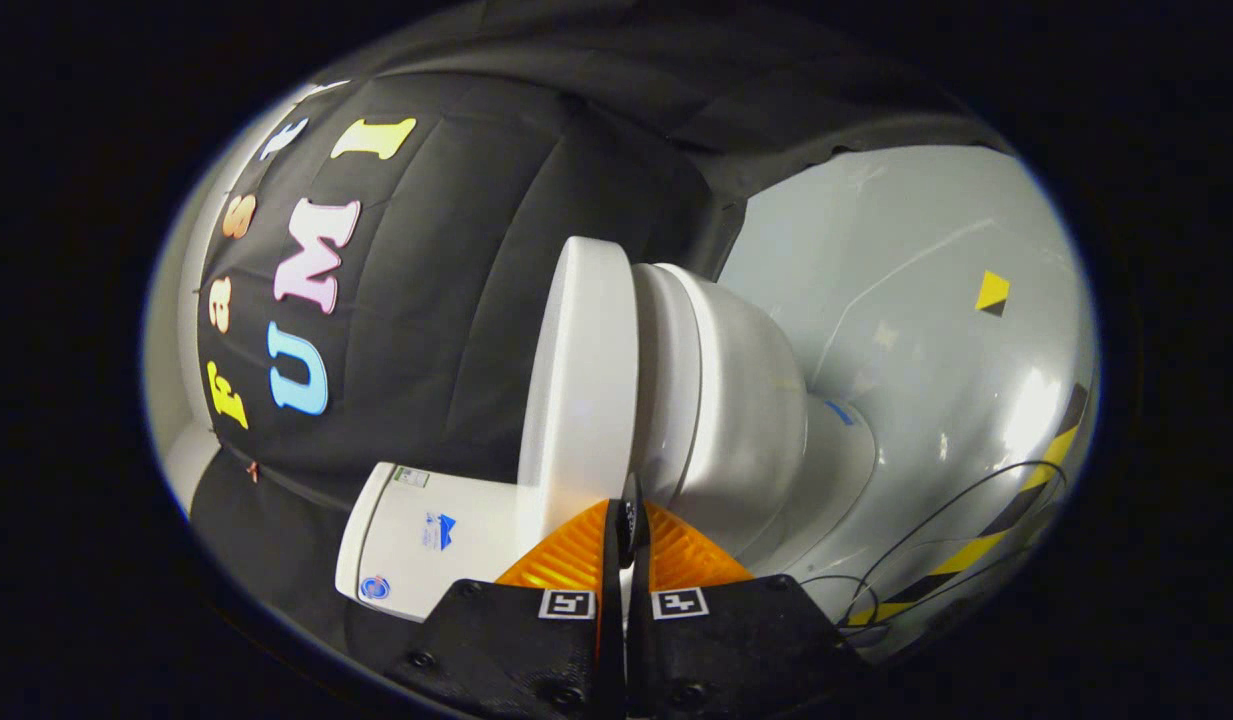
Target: Open the toilet lid.
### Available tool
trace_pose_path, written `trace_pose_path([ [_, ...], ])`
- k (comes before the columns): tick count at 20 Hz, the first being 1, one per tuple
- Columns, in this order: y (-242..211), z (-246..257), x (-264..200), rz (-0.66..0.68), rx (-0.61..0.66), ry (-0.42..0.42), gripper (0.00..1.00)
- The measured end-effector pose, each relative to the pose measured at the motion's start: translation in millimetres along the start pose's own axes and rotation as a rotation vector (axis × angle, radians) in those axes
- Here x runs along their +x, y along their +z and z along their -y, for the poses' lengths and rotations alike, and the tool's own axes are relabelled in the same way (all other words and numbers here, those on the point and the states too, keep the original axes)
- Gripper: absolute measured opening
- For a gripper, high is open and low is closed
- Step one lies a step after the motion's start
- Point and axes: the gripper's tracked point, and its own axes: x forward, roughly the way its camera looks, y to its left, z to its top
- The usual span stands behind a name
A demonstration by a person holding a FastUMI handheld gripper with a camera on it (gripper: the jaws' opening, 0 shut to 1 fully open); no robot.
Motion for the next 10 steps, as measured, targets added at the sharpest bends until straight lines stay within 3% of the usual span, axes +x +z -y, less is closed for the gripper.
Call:
trace_pose_path([
  [10, 14.2, -69.5, -23.2, 0.022, -0.367, -0.036, 0.07],
])
